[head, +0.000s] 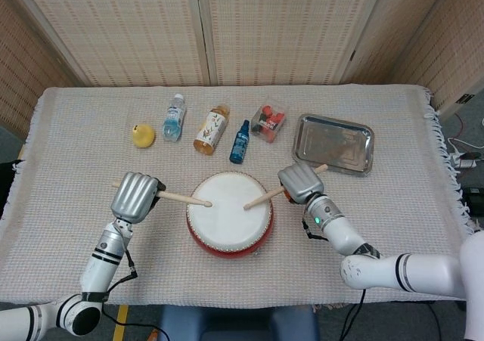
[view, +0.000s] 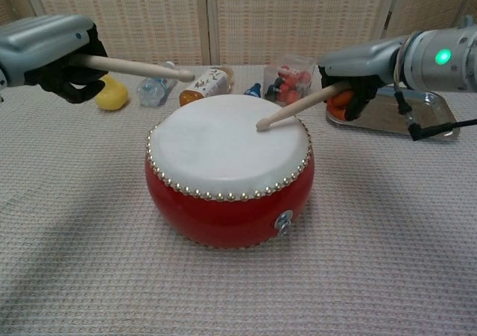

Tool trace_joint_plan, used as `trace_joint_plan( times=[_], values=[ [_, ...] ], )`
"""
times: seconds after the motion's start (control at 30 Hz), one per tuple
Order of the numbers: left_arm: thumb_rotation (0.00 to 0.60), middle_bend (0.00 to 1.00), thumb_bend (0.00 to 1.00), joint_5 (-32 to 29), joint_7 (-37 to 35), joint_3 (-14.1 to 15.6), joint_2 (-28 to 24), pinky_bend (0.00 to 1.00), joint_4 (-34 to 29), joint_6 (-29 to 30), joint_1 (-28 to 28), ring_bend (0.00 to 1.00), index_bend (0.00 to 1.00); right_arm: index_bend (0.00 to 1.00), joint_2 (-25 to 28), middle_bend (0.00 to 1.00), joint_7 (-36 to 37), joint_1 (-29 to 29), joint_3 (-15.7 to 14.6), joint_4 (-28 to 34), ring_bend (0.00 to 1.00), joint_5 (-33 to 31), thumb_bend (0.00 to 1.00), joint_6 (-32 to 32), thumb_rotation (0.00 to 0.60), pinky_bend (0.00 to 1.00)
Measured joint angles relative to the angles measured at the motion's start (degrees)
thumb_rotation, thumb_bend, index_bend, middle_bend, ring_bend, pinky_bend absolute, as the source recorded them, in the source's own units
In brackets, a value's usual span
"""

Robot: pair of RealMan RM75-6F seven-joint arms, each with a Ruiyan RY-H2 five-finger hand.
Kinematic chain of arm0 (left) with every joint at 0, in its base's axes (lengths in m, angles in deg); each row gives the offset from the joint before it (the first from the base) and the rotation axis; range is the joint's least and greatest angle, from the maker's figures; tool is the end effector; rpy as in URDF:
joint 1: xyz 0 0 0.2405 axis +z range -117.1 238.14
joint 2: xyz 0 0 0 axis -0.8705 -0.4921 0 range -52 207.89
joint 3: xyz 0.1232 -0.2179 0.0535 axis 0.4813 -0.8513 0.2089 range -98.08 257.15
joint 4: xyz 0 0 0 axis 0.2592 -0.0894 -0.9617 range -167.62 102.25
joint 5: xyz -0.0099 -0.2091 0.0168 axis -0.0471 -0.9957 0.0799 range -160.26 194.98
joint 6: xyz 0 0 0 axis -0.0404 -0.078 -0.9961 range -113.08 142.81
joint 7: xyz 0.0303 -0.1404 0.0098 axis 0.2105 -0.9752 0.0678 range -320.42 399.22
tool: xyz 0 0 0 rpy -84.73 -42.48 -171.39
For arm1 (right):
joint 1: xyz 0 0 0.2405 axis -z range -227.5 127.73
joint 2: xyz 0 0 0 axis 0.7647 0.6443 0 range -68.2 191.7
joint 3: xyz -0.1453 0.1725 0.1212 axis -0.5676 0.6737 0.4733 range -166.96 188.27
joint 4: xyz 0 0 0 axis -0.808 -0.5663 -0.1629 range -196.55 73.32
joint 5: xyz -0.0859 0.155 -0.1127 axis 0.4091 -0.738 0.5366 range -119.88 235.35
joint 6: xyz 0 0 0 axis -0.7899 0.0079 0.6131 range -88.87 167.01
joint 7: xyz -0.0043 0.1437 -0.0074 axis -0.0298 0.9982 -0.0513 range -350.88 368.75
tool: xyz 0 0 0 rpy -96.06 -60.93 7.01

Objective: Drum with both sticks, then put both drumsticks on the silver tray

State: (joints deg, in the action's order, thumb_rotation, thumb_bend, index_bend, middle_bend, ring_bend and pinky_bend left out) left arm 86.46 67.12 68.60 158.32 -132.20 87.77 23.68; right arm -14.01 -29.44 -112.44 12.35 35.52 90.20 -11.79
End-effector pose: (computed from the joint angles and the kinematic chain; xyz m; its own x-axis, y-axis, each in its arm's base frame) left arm -0.1329 0.3181 0.0597 0.4225 -0.0260 0.9060 0.8497 -0.3366 -0.4059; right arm -0.1131 -0.3676 0.0184 0.6835 -0.3580 0.6361 -0.7279 -0.3989 0.5577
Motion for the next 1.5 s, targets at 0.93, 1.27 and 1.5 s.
trace_joint_plan(
  times=[0.93, 1.27, 1.5],
  values=[
    [0.6, 1.0, 0.97, 2.2, -11.6, 1.5, -7.1, 1.0, -0.8, 2.0, 8.1, 1.0, 1.0, 1.0, -1.9, 1.0, 32.2, 9.6, 8.2, -31.6, 1.0, 7.3, 0.67, 12.7, 0.6, 1.0],
    [0.6, 1.0, 0.97, 1.2, -13.9, 1.7, -8.3, 1.0, -0.5, 1.5, 9.8, 1.0, 1.0, 0.84, -14.4, 0.8, 38.9, 8.2, 10.9, -55.3, 0.7, 10.5, 0.45, 23.6, 0.6, 0.72],
    [0.6, 1.0, 0.97, 1.6, -15.0, 1.3, -9.1, 1.0, -0.8, 1.8, 10.5, 1.0, 1.0, 0.44, -19.8, 0.5, 41.1, 6.4, 12.7, -64.7, 0.39, 12.8, 0.36, 28.5, 0.6, 0.46]
  ],
)
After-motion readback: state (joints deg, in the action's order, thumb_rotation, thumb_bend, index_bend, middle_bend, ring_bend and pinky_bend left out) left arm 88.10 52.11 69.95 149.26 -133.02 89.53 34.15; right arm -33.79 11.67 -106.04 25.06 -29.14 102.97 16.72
